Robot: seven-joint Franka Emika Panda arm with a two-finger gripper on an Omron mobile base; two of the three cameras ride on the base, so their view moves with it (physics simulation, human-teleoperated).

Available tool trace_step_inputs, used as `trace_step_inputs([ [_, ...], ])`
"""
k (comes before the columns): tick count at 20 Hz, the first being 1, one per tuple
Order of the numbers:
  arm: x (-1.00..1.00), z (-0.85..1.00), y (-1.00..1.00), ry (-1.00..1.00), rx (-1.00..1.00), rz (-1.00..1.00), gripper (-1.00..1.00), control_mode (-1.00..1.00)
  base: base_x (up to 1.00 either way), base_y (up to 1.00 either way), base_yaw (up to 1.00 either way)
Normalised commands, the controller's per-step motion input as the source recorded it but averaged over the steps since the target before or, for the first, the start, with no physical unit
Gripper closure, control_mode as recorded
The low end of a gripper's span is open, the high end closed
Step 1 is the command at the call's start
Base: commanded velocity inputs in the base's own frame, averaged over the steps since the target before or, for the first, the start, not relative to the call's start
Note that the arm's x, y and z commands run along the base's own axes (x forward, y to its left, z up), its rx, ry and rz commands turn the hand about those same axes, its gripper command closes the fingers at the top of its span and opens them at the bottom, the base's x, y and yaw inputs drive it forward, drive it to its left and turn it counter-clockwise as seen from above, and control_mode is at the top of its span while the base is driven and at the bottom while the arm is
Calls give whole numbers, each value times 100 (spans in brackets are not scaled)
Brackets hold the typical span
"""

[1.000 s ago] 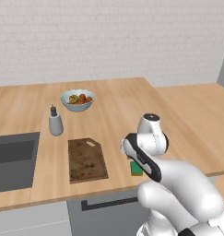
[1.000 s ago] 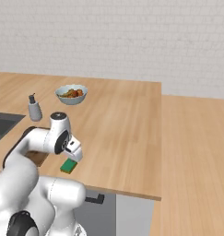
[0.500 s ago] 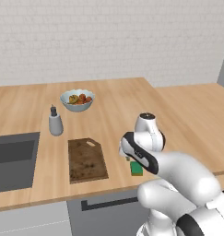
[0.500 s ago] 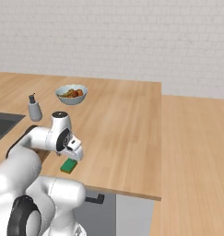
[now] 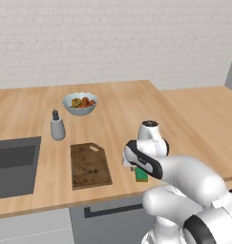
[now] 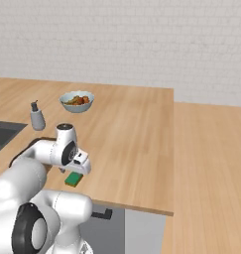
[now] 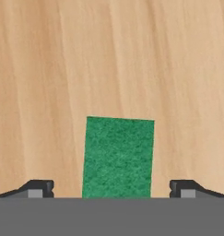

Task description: Pick up the sponge from the counter and clean the cutting board by briefly scrubbing or pressing down on the cutting board. Once finished, release the sponge.

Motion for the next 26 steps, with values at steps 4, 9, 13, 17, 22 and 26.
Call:
trace_step_inputs([
  [4, -1, -22, -1, 0, 0, 11, -100, -100, 0, 0, 0],
  [9, 0, -29, 0, 0, 0, 5, -100, -100, 0, 0, 0],
  [13, -8, -36, -1, 0, 0, 0, -100, -100, 0, 0, 0],
  [17, -1, -39, -3, 0, 0, 0, -100, -100, 0, 0, 0],
  [22, 0, -44, -6, 0, 0, 0, -100, -100, 0, 0, 0],
  [26, 0, -47, -1, 0, 0, 0, -100, -100, 0, 0, 0],
])
